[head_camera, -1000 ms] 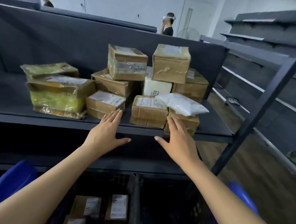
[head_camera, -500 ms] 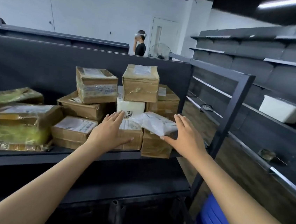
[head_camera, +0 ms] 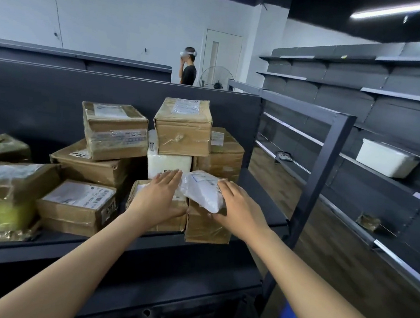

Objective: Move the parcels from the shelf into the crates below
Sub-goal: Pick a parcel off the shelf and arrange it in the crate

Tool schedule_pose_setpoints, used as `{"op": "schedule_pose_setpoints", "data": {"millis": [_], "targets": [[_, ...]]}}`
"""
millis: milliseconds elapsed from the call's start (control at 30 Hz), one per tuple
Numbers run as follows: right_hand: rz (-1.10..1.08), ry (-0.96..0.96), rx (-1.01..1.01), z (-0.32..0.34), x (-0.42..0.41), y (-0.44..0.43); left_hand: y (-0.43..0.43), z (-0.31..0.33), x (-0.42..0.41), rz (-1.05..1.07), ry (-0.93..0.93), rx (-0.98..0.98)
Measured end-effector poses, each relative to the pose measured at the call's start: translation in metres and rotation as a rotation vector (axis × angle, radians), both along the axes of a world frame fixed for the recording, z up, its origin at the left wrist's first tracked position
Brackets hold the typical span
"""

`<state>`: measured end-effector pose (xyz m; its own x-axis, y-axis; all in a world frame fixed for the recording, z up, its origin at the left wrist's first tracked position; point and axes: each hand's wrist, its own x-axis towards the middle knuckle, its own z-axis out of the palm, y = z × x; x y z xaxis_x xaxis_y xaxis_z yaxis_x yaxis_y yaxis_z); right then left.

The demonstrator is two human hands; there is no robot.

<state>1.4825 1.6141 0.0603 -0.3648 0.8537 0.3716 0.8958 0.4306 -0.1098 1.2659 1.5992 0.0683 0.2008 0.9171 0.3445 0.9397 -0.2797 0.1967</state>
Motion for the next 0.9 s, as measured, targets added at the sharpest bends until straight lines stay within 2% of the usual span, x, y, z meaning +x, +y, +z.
{"op": "schedule_pose_setpoints", "data": {"millis": [233, 433, 700, 900], "targets": [[0.023, 0.105, 0.110, -0.004, 0.004, -0.009, -0.009, -0.006, -0.002, -0.002, -0.047, -0.005], [0.085, 0.156, 0.184, -0.001, 0.013, -0.037, -0.022, 0.000, -0.006, -0.028, -0.003, 0.039], [0.259, 0.174, 0.323, 0.007, 0.013, -0.090, -0.080, -0.001, -0.012, -0.104, -0.160, 0.186], [0.480, 0.089, 0.362, 0.004, 0.007, -0.117, -0.130, -0.007, -0.045, -0.208, -0.268, -0.083]]}}
